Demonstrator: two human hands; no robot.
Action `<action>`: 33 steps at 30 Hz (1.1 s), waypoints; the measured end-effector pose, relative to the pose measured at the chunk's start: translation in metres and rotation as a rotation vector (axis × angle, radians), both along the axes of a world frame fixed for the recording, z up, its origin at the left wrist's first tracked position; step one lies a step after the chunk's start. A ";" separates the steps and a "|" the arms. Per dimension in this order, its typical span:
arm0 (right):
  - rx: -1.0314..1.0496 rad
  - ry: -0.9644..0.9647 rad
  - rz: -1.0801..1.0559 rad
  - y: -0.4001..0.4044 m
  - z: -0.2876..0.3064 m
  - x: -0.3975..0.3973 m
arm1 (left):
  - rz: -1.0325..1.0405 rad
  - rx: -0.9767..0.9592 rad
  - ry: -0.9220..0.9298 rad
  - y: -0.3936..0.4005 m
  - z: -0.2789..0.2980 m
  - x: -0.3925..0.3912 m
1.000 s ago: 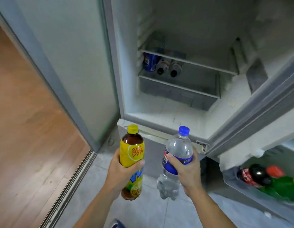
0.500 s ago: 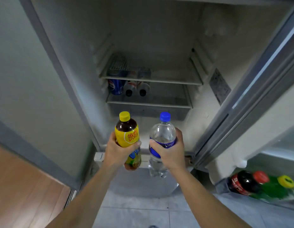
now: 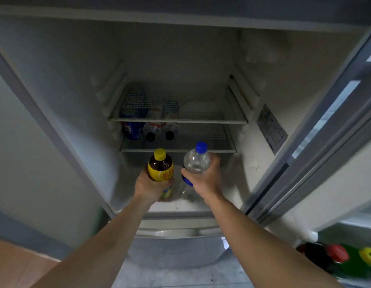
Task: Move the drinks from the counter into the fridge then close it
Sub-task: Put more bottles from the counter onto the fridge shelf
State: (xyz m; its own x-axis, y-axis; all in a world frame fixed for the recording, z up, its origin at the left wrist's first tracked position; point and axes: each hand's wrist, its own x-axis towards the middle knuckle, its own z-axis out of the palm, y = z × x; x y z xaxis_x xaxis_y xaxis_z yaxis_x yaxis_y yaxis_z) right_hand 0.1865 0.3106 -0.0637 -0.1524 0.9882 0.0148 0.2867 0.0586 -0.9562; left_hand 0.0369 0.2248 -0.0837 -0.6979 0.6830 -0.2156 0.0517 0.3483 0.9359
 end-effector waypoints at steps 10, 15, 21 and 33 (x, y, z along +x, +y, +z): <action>-0.181 0.089 0.044 0.017 0.017 0.003 | -0.152 -0.051 0.044 0.012 0.012 -0.035; -0.390 -0.126 -0.005 0.038 0.063 -0.011 | -0.329 -0.185 0.081 0.026 0.064 -0.047; -0.608 -0.001 0.013 0.027 0.076 -0.005 | -0.214 -0.141 0.046 0.013 0.069 -0.043; -0.515 0.624 -0.361 -0.079 -0.022 0.039 | -0.095 0.299 -0.153 -0.077 -0.009 0.000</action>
State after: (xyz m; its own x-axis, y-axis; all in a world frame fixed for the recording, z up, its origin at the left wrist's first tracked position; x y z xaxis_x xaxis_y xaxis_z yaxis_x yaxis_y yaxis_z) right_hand 0.2252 0.2312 -0.0857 0.0569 0.8813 -0.4691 -0.3782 -0.4158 -0.8271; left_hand 0.0373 0.1476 -0.0931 -0.6034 0.7919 -0.0938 -0.0782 0.0583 0.9952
